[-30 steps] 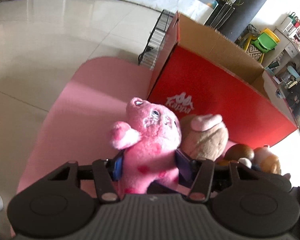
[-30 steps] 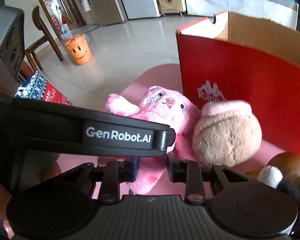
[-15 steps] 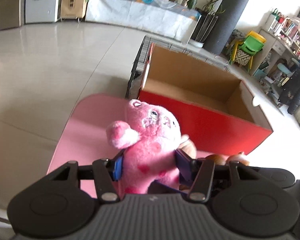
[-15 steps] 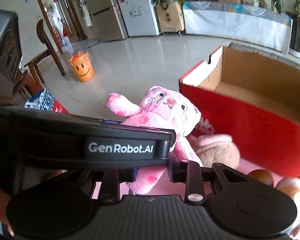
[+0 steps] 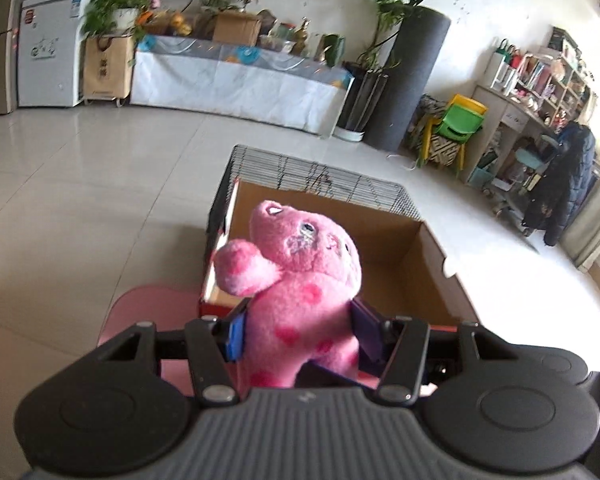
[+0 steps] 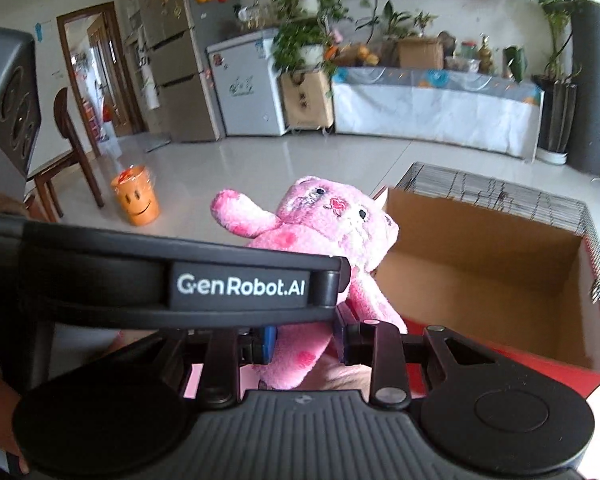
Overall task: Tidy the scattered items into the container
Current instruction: 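Lift the pink bunny with the right gripper and carry it over the box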
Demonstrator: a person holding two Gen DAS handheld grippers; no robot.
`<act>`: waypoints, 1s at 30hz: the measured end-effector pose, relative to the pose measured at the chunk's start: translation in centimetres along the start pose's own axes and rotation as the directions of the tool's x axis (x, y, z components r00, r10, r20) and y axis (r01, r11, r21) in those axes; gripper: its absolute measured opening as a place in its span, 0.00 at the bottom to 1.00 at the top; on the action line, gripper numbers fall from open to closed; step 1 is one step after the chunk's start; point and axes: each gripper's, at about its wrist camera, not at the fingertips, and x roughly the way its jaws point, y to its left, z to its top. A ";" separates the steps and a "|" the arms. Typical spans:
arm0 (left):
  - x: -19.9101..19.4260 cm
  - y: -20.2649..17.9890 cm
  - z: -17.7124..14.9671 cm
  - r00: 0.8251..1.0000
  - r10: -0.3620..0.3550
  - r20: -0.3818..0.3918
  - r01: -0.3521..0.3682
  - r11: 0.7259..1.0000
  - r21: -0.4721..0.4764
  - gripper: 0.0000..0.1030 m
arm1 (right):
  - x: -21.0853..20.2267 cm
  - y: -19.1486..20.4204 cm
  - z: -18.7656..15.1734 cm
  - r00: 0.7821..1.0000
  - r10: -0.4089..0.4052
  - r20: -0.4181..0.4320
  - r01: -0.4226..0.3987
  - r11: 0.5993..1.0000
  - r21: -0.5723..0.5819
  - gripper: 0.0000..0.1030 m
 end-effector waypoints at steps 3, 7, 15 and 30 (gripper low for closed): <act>0.7 -0.8 0.8 1.000 -0.013 0.009 0.013 1.000 0.013 0.51 | -0.4 -0.7 0.5 1.000 -0.010 0.014 0.010 1.000 0.012 0.30; 1.5 -1.6 1.6 1.000 -0.021 0.018 0.021 1.000 0.021 0.51 | -0.7 -1.4 1.1 0.999 -0.027 0.030 0.026 0.999 0.023 0.30; 3.1 -2.7 3.0 0.998 -0.044 0.039 0.042 0.998 0.039 0.51 | -0.4 -2.8 2.2 0.997 -0.053 0.064 0.050 0.998 0.040 0.30; 5.9 -3.9 5.1 0.995 -0.070 0.064 0.066 0.995 0.069 0.51 | 1.0 -5.4 4.3 0.991 -0.095 0.097 0.091 0.995 0.052 0.30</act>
